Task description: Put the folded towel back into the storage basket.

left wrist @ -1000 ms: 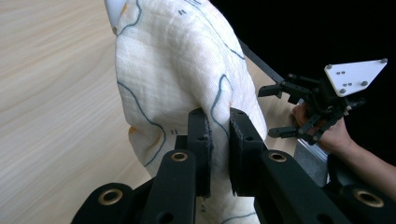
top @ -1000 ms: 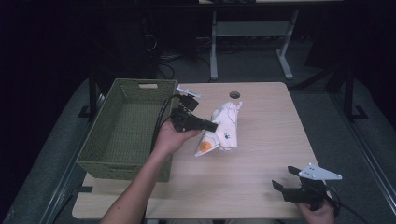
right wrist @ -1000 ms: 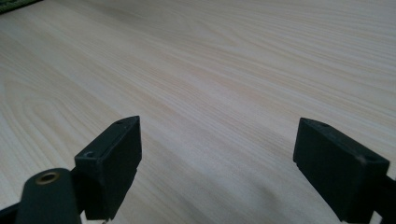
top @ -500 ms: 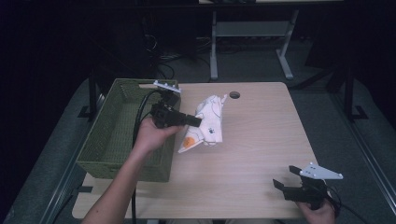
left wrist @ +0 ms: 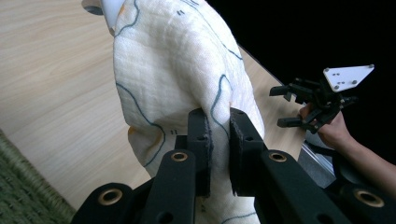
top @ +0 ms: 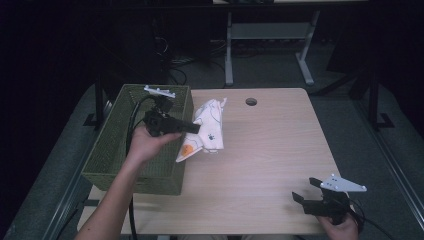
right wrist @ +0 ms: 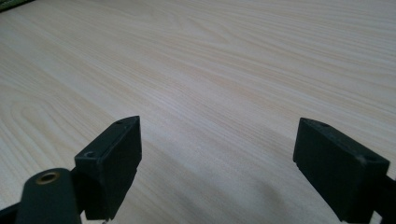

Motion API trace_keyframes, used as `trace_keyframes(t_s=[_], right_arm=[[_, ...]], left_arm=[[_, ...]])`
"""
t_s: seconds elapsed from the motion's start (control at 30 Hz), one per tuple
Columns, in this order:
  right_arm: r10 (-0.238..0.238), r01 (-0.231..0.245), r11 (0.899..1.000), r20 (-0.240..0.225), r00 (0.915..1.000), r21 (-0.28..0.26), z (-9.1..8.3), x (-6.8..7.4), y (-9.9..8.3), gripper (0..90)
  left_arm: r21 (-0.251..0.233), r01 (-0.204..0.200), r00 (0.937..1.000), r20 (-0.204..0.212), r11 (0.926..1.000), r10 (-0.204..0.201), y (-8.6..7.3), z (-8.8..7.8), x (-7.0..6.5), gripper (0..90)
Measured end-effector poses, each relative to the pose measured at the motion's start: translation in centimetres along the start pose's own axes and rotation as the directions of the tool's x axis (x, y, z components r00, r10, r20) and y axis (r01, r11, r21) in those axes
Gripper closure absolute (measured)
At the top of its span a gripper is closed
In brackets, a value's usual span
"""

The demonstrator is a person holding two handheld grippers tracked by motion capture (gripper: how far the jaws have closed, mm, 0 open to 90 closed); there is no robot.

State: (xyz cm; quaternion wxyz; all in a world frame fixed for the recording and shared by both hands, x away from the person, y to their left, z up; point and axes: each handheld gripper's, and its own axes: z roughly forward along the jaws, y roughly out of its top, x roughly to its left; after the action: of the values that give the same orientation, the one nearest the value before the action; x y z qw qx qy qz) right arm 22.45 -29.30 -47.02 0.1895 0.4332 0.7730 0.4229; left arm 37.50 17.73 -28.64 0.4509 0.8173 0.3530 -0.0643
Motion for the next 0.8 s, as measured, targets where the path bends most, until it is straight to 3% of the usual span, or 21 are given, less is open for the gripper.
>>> trace_keyframes(t_s=[0.8], right_arm=[[0.006, -0.006, 1.0, 0.0, 1.0, -0.001, -0.1, -0.1, 0.0, 15.0]], left_arm=[[-0.028, 0.047, 0.9986, -0.022, 0.9985, -0.048, -1.5, -2.0, 2.2, 81.1]])
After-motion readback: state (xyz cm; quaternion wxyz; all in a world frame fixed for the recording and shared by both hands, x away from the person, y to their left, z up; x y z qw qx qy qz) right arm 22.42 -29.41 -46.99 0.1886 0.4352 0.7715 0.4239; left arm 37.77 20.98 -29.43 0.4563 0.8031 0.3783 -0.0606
